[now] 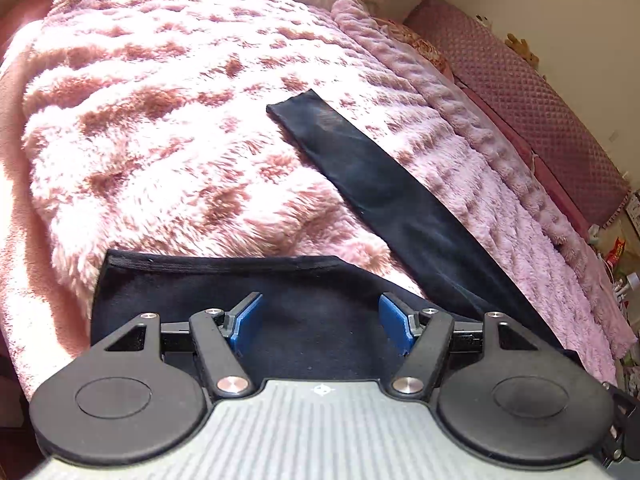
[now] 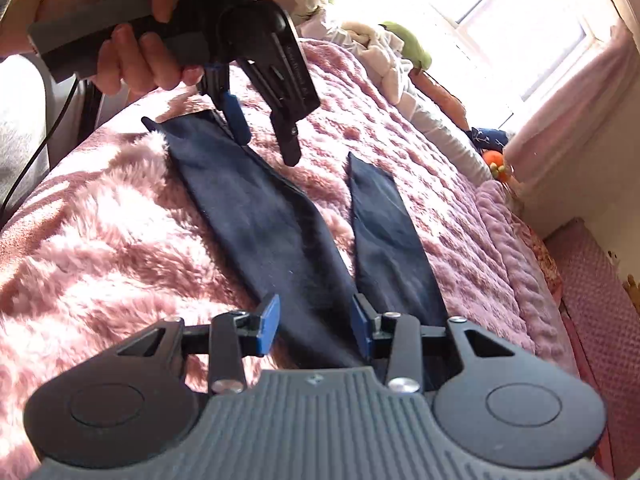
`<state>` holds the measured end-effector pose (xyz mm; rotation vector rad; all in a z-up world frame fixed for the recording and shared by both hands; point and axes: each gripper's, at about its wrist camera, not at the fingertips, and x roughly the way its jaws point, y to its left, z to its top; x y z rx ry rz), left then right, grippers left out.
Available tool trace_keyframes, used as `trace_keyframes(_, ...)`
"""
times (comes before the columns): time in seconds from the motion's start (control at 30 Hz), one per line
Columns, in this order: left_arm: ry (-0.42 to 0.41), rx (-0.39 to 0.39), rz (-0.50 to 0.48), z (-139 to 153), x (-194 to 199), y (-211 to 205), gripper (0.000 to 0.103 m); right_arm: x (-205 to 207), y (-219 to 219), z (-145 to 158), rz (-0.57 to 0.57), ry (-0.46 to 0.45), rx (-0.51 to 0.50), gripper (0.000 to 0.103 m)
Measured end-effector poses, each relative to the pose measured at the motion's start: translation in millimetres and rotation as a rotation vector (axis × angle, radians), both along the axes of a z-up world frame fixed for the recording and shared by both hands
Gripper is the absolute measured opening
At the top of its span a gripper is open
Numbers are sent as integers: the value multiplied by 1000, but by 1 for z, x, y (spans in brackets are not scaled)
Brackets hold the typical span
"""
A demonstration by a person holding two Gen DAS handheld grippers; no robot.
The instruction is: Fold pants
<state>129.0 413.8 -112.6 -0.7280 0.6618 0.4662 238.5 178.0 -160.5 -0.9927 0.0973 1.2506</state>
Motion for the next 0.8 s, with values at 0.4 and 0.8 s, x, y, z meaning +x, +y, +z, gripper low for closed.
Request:
trace_keyframes(0.4,-61,-108,216,-15,-78,90,77,-77,127,-47,236,-27,-32,35)
trace_keyframes(0.8,-54,-129,226,-25,-94,100,77,-79,162,-54,275,-98,-62,0)
